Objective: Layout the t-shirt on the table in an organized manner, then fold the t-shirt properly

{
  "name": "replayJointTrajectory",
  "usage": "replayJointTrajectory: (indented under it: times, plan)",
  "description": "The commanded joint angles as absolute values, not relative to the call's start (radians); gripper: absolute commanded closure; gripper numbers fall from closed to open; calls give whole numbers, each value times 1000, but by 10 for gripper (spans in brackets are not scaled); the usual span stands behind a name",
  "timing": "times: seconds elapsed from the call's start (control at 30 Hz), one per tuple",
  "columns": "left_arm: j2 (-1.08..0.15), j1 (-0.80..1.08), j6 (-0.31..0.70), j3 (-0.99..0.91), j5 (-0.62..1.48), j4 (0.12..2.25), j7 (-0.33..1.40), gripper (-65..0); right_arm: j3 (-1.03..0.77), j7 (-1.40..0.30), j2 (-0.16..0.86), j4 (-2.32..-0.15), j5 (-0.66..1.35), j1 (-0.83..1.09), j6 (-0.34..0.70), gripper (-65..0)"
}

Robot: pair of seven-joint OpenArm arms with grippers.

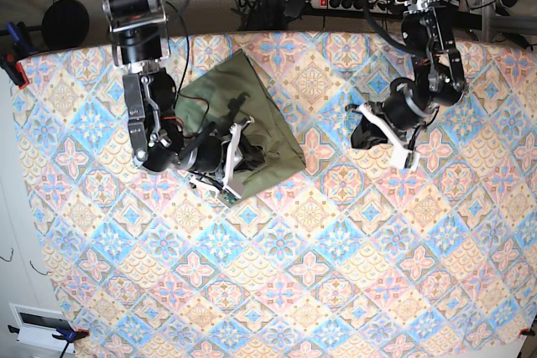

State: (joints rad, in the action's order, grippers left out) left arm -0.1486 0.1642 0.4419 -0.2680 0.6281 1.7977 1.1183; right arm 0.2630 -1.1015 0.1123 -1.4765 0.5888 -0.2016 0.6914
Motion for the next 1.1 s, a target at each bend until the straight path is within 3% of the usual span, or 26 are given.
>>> replayJointTrajectory:
  times: [0.0,0.17,0.27,0.47,0.77,1.07]
  plan:
    - [-156,163,446,-272,642,1830,1098,0,280,-1050,108,-1483,621,-239,698,0]
    - [-156,205,446,-272,642,1851,1098,0,360,-975,110,-1422,599,-272,698,0]
    - [-156,211,447,-271,642,1851,1096,0,364,-949,110,-1405,444,-268,698,0]
    - [-145,148,447,-217,641,1833,1093,0,325,-952,110,-1540,349,-262,698,0]
    - [-102,-39,447,-38,633,1624,1064,-228,240,-989,111,-1701,414,-180,698,0]
    - [-99,-81,446,62,581,1511,967,-256,203,-990,113,-1756,426,-116,698,0]
